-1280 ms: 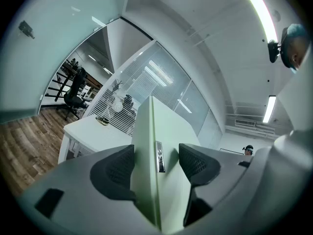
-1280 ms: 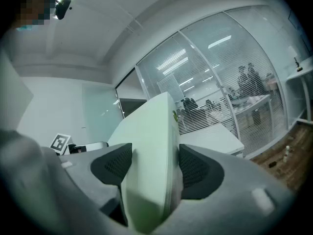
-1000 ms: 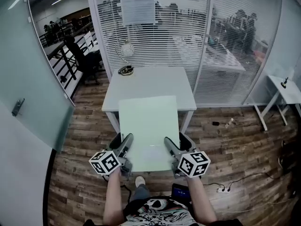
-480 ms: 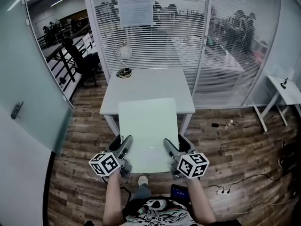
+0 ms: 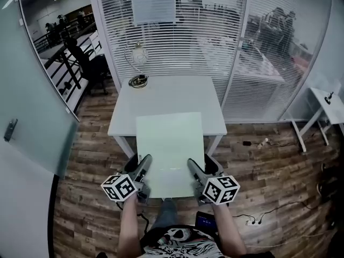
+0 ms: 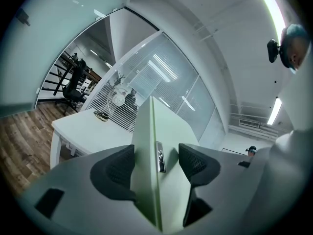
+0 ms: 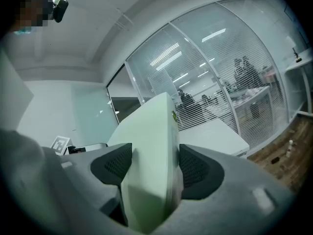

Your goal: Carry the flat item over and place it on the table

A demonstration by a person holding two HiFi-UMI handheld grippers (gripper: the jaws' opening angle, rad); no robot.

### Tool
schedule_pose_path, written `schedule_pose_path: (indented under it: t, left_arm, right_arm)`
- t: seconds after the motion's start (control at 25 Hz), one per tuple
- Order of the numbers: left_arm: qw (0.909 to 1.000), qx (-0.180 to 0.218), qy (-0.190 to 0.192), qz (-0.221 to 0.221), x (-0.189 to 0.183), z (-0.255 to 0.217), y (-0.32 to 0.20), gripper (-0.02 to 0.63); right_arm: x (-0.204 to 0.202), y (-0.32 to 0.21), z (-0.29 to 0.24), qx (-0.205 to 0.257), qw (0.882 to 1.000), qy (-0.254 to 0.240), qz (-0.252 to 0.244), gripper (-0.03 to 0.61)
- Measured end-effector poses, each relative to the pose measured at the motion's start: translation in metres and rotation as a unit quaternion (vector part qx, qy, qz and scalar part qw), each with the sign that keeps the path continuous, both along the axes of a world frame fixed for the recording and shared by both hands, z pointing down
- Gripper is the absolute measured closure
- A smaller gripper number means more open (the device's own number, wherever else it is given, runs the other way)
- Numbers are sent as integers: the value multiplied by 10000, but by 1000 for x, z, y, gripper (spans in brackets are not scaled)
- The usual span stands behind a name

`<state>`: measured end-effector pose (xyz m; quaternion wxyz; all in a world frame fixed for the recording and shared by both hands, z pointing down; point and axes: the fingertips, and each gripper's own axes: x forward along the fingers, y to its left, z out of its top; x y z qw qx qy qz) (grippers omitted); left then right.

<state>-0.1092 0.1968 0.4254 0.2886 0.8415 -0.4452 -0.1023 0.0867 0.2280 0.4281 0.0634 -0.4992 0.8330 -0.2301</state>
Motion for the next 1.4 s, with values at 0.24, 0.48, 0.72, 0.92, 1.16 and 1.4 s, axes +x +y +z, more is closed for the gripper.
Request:
schedule_pose_path:
  t: [0.24,0.48,0.72,0.92,1.16,1.4]
  left_arm:
    - [9998,-205,44,61,0,24,-114,342]
    - [9991,-407,41,114,-13,35,-239,344]
    - [9982,-509,7,314,-14,47,-326,344]
    - [9969,-593,42,514,-4,53,-361,344]
    - [9966,-564,46,604,6,51,-380,344]
    - [9970,-537,15,556,5,49,-398,344]
  right_arm:
    - [0,-113,23,-244,9997,43,40,287]
    - [-14,-236,31,-438,9990,55,90,287]
    - [-17,-314,42,-526,9982,-3,294,287]
    - [-9,-342,46,-614,9970,-17,476,287]
    - [1,-357,45,-614,9966,-20,557,287]
    - [1,-375,45,-603,9969,-45,498,287]
